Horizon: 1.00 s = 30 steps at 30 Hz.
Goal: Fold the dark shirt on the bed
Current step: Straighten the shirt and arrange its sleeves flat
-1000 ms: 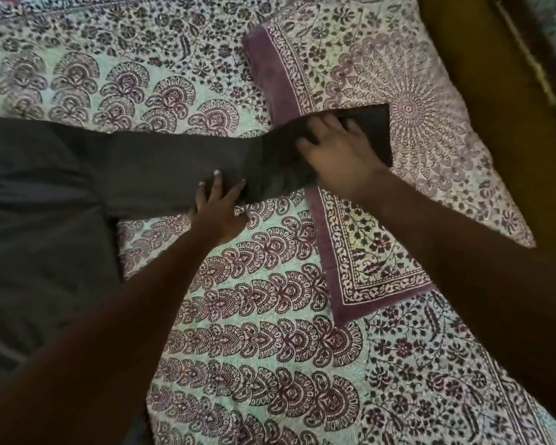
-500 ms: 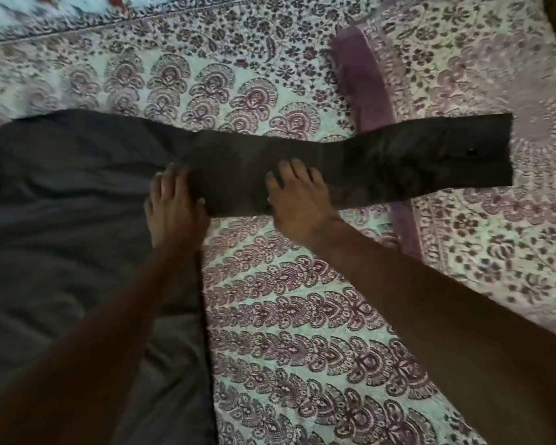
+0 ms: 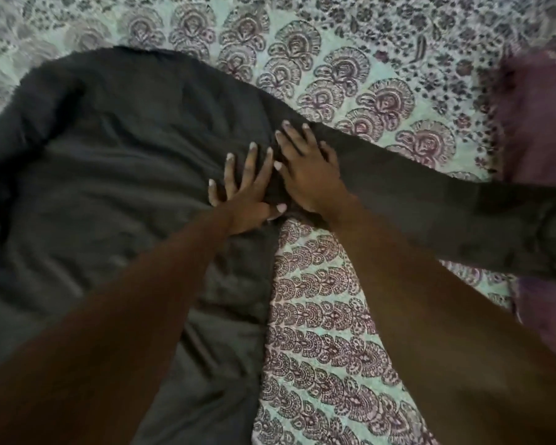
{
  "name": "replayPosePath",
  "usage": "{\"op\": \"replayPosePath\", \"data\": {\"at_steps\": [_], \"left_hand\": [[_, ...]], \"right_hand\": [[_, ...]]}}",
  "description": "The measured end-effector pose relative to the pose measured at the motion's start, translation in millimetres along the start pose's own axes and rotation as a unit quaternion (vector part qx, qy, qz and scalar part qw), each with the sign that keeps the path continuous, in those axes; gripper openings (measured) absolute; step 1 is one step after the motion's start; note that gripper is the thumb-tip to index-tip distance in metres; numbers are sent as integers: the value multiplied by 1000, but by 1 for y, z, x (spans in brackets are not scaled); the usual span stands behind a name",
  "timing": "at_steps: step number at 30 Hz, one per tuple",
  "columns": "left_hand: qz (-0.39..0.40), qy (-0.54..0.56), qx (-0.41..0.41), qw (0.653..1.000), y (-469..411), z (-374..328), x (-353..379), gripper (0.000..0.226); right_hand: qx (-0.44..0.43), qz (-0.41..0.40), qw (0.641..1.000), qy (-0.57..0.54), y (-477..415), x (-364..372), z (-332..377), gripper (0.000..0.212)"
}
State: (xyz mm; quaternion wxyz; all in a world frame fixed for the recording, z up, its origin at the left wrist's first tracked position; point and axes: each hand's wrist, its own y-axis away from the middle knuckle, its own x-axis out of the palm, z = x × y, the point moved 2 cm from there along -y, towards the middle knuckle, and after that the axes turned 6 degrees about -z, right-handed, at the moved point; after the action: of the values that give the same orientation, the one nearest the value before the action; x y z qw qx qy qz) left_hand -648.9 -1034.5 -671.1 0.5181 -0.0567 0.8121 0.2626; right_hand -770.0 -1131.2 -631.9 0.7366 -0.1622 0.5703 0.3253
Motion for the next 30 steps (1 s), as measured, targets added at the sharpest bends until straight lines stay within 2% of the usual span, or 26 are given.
{"op": "replayPosePath", "data": {"at_steps": [3,7,9,11,13,14,16,20,23,25,28,30], "left_hand": [[1,-4,-3,1000,1,-6,0,105],[27,35,0,999,0,-5,-2,106],[26,38,1,999,-1,-5,0,106],[17,34,0,999,-1,-4,4,107],[0,26,-8,1000,-1,-4,6,107],[-6,22,-11,1000,-2,-3,7,106],[-4,25,-13,1000,-2,-4,8,105],[23,39,-6,999,-3,-4,6,103],[34,40,-7,999,-2,-6,3,103],[33,42,-12,999,-1,-6,2,103],[24,20,-15,999,-1,-7,2,102],[34,20,-15,999,-2,-7,2,101]], "right_hand": [[45,-34,997,58,18,3,-40,66],[246,-81,964,56,46,1,-82,74],[300,-120,945,60,46,-3,-83,78],[213,-142,963,82,38,-2,-61,73],[65,-124,987,82,31,9,-33,66],[24,-106,991,75,33,17,-25,65],[48,-89,992,71,45,24,-31,64],[224,-103,966,74,86,15,-71,72],[300,-125,944,57,88,6,-74,74],[246,-159,955,55,70,5,-56,71],[61,-101,992,47,41,20,-20,63],[45,-73,995,54,39,30,-20,63]]}}
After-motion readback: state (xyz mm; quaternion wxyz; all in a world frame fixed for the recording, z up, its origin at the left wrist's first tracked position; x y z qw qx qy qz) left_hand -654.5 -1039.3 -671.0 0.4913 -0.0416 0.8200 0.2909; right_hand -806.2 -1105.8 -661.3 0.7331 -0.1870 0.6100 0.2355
